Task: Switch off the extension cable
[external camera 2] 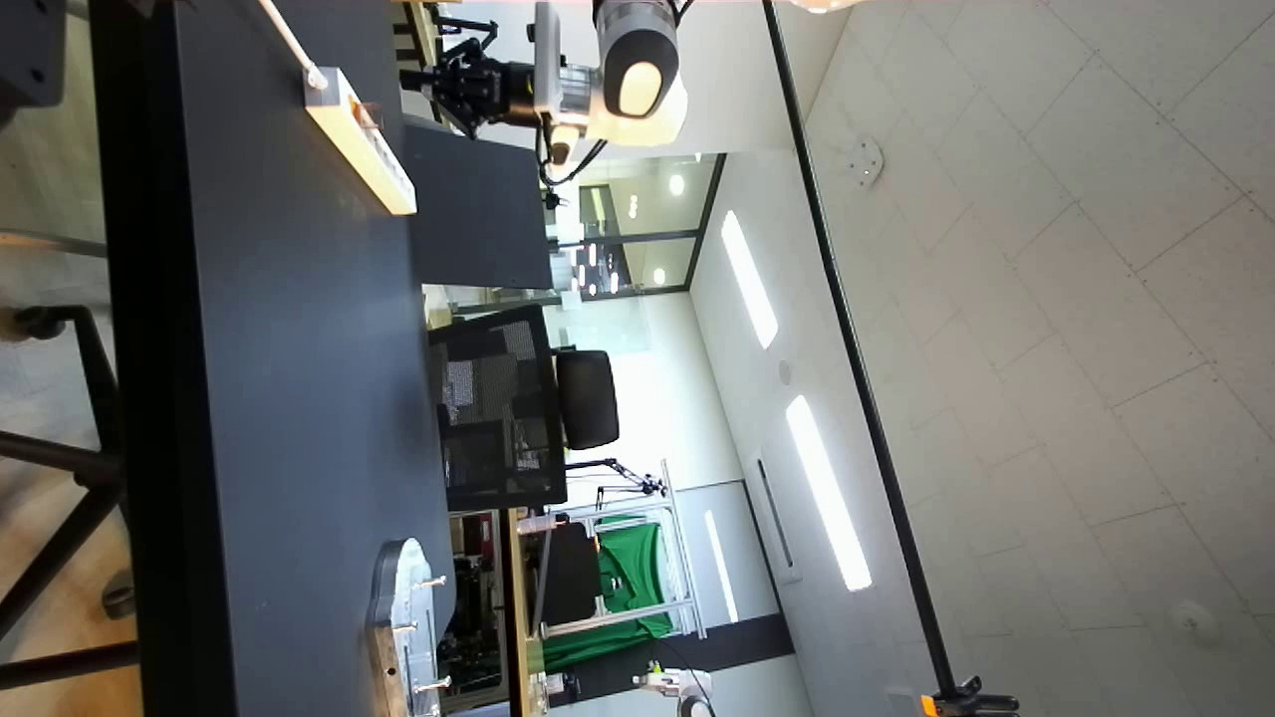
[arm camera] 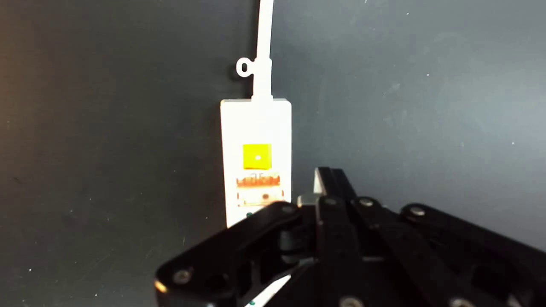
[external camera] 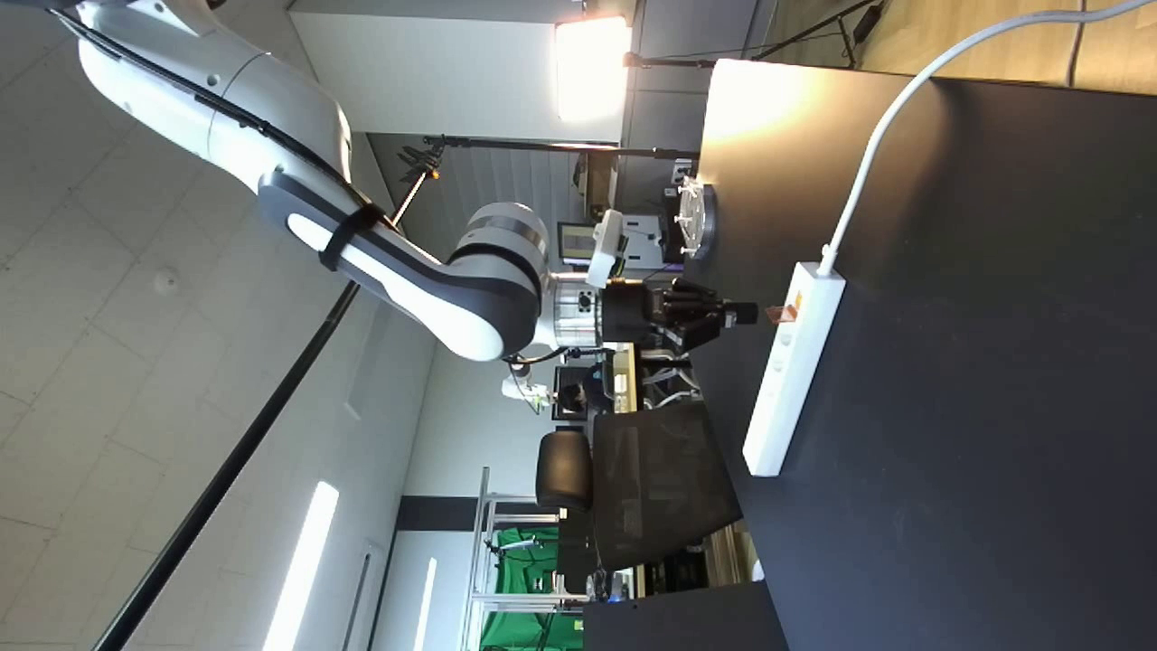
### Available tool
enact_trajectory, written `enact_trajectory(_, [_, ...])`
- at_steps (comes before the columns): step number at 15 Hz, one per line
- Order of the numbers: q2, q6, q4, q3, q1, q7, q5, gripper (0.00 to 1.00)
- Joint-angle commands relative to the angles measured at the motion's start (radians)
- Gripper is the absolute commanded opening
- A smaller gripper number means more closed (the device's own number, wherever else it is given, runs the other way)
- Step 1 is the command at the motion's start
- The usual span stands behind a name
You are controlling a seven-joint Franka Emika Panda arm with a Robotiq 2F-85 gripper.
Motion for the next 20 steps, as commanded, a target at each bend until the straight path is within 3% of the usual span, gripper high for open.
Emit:
enact_trajectory(1, [0.004, -0.042, 0.021, -0.011, 0.001, 0.067, -0.047, 0.00])
enact_trajectory(20, [0.081, 0.075, 0.019, -0.041, 0.021, 0.107, -0.208, 0.00])
